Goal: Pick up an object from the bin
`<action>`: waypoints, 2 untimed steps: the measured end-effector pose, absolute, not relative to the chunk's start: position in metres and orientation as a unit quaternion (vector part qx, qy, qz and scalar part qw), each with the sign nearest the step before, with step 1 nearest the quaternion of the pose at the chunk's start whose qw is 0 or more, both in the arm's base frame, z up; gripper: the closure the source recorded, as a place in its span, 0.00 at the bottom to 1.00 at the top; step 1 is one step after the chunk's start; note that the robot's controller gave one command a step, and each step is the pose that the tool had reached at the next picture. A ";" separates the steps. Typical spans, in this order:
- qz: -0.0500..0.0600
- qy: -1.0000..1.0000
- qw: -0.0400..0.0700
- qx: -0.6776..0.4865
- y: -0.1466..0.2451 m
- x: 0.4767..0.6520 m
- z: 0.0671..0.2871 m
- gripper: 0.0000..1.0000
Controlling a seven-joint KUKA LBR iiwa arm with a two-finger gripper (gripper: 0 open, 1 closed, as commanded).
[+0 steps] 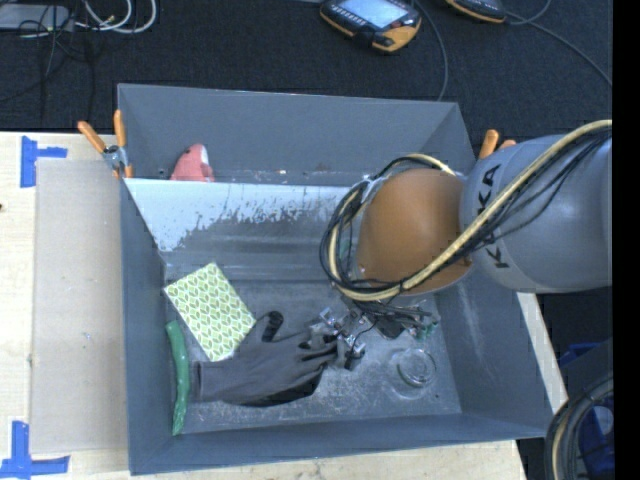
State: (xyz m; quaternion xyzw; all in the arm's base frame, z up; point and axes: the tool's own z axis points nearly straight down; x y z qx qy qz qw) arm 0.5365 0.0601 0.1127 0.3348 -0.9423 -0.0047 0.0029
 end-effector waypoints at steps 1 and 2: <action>-0.004 -0.954 0.001 0.300 0.027 0.550 0.182 1.00; -0.003 -0.957 -0.001 0.291 0.042 0.553 0.201 1.00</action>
Offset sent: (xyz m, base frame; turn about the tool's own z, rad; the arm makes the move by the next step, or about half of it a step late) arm 0.0173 0.0169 0.0829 0.0937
